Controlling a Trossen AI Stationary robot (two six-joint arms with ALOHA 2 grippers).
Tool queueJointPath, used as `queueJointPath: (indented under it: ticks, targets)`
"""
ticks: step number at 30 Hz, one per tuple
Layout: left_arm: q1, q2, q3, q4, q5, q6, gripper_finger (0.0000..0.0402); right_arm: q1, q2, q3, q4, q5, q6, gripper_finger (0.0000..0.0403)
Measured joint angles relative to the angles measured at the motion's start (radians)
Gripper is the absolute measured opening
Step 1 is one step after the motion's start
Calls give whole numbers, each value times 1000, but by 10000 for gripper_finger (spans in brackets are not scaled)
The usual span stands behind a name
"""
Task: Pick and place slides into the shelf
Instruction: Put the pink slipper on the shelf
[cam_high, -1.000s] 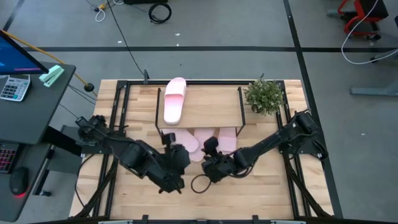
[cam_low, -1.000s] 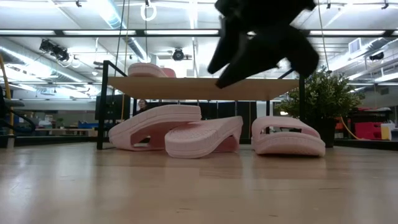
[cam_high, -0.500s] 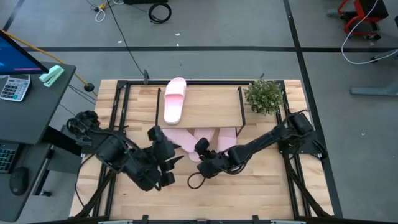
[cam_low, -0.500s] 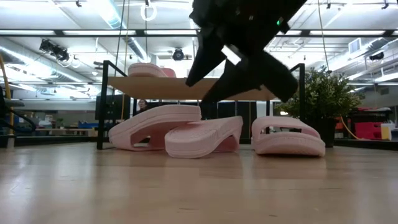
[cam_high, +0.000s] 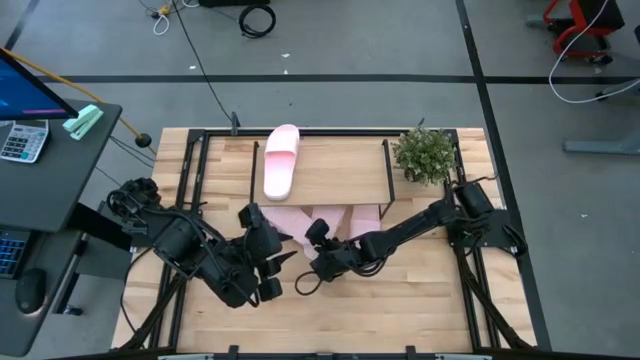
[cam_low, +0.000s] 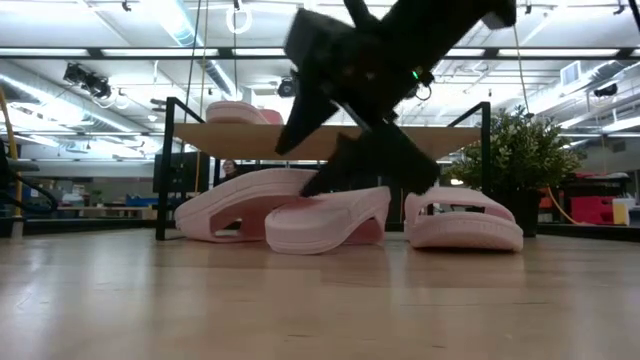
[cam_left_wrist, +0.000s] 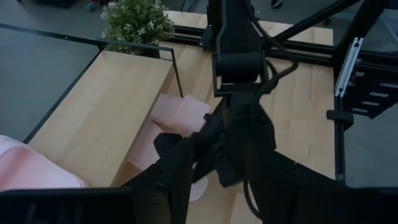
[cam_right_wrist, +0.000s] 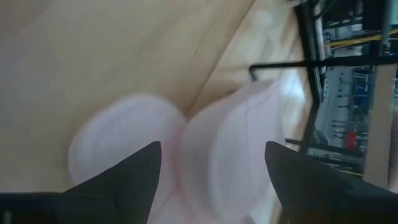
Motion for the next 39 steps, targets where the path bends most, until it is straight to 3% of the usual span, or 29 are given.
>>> queueJointPath:
  ticks: [9,15,19,28,39]
  targets:
    - [-6,0,0,11,0,0,144,-10,55,3,95,63,-17,284]
    - [-6,0,0,23,-1,-1,133,-28,55,2,106,83,16,252]
    - [-6,0,0,32,-1,-1,134,-45,55,2,98,83,67,208]
    - [-5,0,0,35,0,-2,125,-49,52,4,92,102,100,70]
    - [-5,0,0,30,-20,33,121,31,-3,2,75,152,56,66]
